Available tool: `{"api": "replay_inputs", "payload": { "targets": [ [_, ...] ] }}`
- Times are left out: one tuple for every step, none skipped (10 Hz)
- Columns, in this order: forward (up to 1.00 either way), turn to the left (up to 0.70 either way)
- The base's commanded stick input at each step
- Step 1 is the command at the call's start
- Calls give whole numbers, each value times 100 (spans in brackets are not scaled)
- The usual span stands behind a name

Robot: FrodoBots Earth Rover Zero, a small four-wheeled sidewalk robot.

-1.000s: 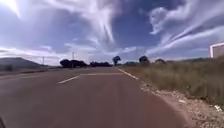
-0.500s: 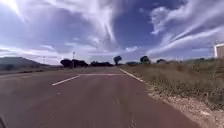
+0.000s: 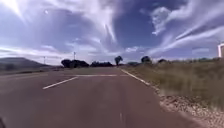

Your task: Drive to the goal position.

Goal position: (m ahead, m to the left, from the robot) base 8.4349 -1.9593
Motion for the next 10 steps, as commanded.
{"api": "replay_inputs", "payload": {
  "targets": [
    [100, 0],
    [100, 0],
    [100, 0],
    [100, 0],
    [100, 0],
    [100, 0],
    [100, 0],
    [100, 0],
    [100, 0],
    [100, 0]
  ]
}}
